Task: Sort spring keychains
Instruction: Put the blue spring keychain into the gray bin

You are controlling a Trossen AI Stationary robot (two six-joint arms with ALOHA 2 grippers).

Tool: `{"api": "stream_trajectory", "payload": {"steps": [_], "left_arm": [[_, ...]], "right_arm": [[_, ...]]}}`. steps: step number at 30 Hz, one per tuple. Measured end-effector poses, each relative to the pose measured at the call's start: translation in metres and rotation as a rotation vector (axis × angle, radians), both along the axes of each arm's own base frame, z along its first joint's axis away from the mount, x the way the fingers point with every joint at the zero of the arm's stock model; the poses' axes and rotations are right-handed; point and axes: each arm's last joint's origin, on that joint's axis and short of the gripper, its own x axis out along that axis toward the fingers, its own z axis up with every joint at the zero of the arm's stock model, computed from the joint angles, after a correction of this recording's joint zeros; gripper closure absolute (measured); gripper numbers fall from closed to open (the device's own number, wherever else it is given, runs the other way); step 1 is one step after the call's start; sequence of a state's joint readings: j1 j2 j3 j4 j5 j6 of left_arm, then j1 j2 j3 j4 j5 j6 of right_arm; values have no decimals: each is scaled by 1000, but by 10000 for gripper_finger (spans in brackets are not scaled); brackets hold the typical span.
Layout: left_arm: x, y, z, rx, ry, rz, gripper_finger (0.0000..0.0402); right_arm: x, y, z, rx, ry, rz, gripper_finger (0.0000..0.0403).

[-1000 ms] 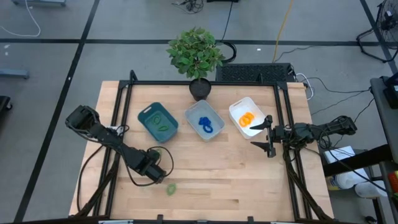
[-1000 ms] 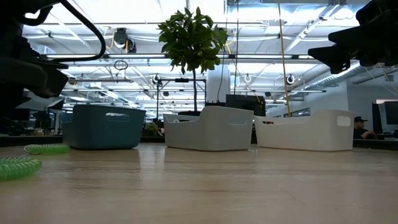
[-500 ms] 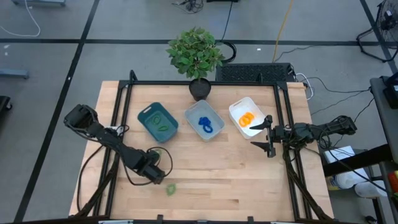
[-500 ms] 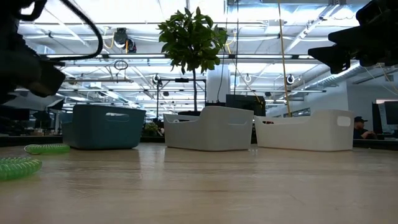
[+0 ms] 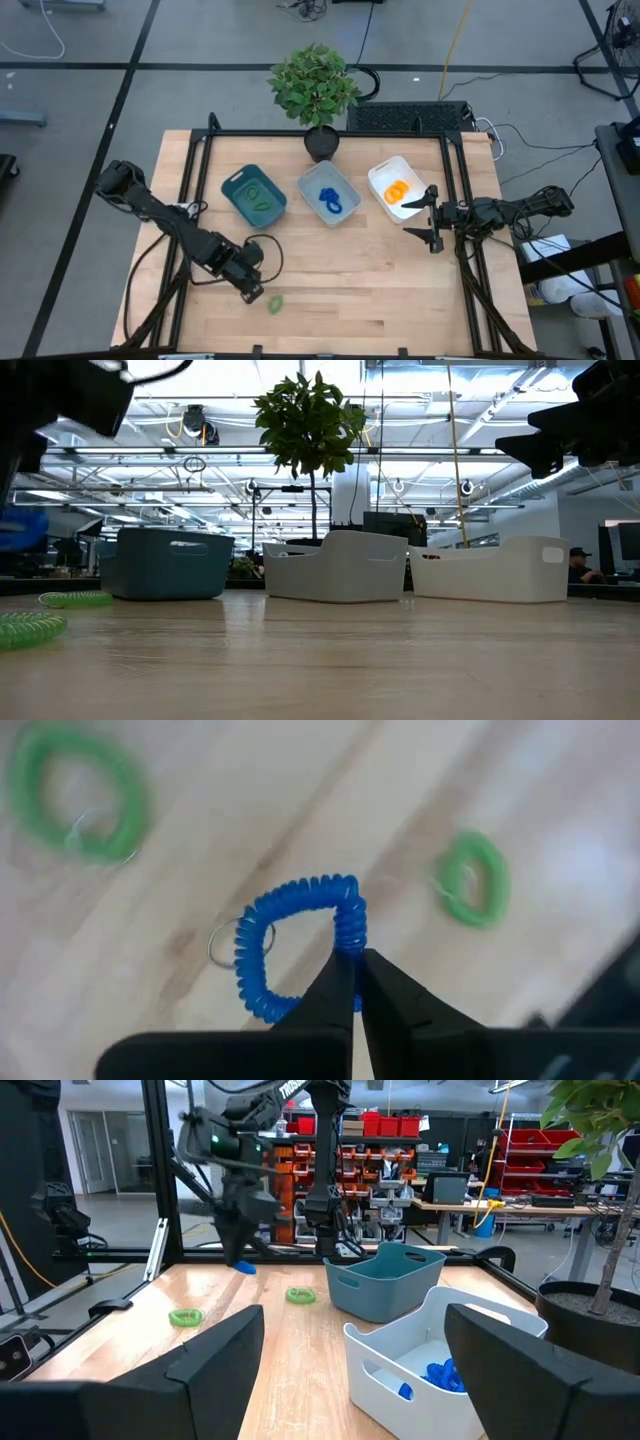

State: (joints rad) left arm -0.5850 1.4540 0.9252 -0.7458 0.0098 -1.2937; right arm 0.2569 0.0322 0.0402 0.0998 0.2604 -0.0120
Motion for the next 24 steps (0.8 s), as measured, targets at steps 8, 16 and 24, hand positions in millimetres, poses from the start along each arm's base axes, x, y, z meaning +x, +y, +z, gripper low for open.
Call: {"api": "stream_trajectory", "payload": {"steps": [8,16,24], "left_arm": [[13,-9,32,44,-165,-418,397],[16,-9,41,159,-239,-724,397],[39,36,41,329,-250,-744,397]], "right_arm": [[0,0,0,0,0,0,105],[0,0,0,0,0,0,105],[0,0,0,0,0,1,105]]}}
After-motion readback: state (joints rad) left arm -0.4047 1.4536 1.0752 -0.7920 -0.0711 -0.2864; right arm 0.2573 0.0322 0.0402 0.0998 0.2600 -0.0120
